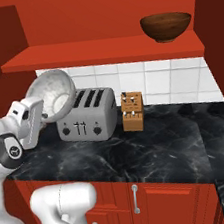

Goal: Move the bowls from the cabinet to the plates on the dining table.

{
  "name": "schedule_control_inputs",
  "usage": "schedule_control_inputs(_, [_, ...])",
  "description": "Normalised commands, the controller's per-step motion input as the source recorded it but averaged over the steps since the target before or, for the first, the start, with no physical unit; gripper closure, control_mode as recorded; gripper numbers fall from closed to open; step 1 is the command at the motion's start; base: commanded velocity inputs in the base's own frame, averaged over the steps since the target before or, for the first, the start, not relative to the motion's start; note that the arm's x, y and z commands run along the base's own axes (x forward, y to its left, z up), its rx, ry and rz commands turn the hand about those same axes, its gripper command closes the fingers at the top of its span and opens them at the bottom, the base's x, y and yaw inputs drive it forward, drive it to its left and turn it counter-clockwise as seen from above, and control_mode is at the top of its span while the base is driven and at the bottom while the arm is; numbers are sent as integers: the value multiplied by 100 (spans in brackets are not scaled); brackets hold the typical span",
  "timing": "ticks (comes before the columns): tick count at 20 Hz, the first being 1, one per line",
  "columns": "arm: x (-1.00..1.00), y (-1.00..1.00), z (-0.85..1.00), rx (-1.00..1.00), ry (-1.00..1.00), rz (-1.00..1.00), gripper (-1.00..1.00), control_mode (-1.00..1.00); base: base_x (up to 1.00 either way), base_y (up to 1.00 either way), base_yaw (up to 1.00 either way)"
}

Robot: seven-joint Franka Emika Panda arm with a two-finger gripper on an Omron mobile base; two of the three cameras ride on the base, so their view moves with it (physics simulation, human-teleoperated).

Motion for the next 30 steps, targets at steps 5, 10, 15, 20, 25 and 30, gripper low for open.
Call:
schedule_control_inputs(5, [0, -9, -64, 0, 0, 0, 100, -100, 0, 0, 0])
schedule_control_inputs(10, [0, -2, -64, 0, 0, 0, 100, -100, 0, 0, 0])
schedule_control_inputs(15, [0, 0, 0, 0, 0, 0, 100, 100, -17, -12, 0])
schedule_control_inputs(20, [0, 0, 0, 0, 0, 0, 100, 100, -70, 0, 0])
schedule_control_inputs(25, [0, 0, 0, 0, 0, 0, 100, 100, -88, 19, 0])
schedule_control_inputs(30, [0, 0, 0, 0, 0, 0, 100, 100, -79, 33, 0])
